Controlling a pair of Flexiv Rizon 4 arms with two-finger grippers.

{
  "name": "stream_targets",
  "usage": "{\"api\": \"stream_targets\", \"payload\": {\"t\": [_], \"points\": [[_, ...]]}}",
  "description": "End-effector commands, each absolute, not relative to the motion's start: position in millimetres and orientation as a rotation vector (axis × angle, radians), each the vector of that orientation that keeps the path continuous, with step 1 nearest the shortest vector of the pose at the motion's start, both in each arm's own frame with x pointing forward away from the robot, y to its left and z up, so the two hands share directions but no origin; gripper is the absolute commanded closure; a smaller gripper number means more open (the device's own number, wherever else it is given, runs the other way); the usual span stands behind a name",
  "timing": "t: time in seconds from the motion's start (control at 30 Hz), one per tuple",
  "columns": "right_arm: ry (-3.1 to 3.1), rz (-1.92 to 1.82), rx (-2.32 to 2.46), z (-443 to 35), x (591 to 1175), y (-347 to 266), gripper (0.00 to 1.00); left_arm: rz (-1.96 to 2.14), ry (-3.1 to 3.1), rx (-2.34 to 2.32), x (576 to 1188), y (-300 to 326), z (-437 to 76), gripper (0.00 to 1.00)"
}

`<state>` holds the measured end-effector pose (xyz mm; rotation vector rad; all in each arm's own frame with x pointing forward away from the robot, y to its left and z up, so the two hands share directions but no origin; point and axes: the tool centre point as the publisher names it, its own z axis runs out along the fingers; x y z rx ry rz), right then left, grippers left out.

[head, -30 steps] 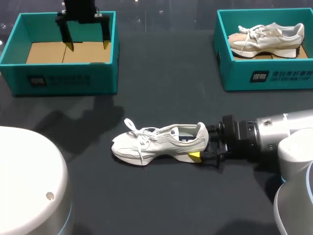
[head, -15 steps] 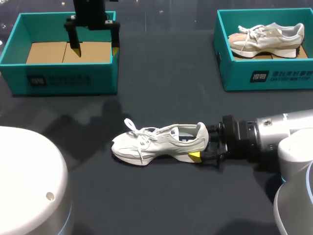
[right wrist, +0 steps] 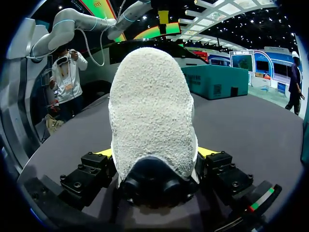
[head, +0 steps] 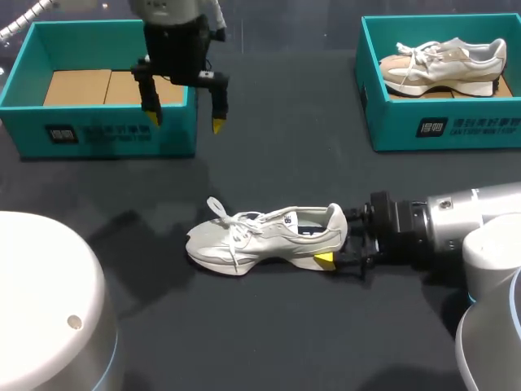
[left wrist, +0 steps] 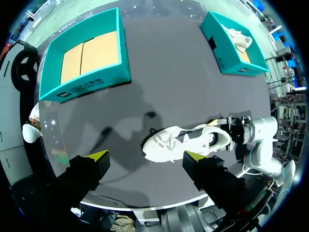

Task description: Take the shoe out of the shoebox, open the shoe tongue, remove and reinsert the insole, then place the shoe into the shoebox

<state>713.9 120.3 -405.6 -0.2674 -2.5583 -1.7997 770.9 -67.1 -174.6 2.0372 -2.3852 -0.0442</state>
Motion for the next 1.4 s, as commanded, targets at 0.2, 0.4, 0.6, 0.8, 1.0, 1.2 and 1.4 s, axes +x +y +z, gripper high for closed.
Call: {"api": "stream_targets", "payload": {"t": [0.2, 0.4, 0.6, 0.8, 1.0, 1.2, 1.4], "points": [[-2.561, -1.798, -0.269, -404.8, 713.1, 119.0, 1.0, -0.019, -2.369, 2.041, 742.7, -84.6, -184.2, 0.0], [-2.561, -1.798, -0.269, -404.8, 713.1, 119.0, 1.0, -0.019, -2.369, 2.041, 742.7, -84.6, -184.2, 0.0], [-2.561, -1.798, -0.269, -404.8, 713.1, 119.0, 1.0, -0.032, -2.352, 2.017, 745.7, -103.4, -195.3, 0.0], [-2.561, -1.798, -0.269, -404.8, 713.1, 119.0, 1.0, -0.14, -2.395, 2.019, 735.0, -150.4, -225.1, 0.0], [-2.561, -1.798, -0.269, -404.8, 713.1, 119.0, 1.0, -0.207, -2.379, 2.007, 724.2, -180.4, -243.4, 0.0], [-2.561, -1.798, -0.269, -404.8, 713.1, 119.0, 1.0, -0.207, -2.379, 2.007, 724.2, -180.4, -243.4, 0.0], [-2.561, -1.798, -0.269, -404.8, 713.1, 119.0, 1.0, -0.215, -2.405, 2.018, 723.2, -185.2, -248.7, 0.0]]}}
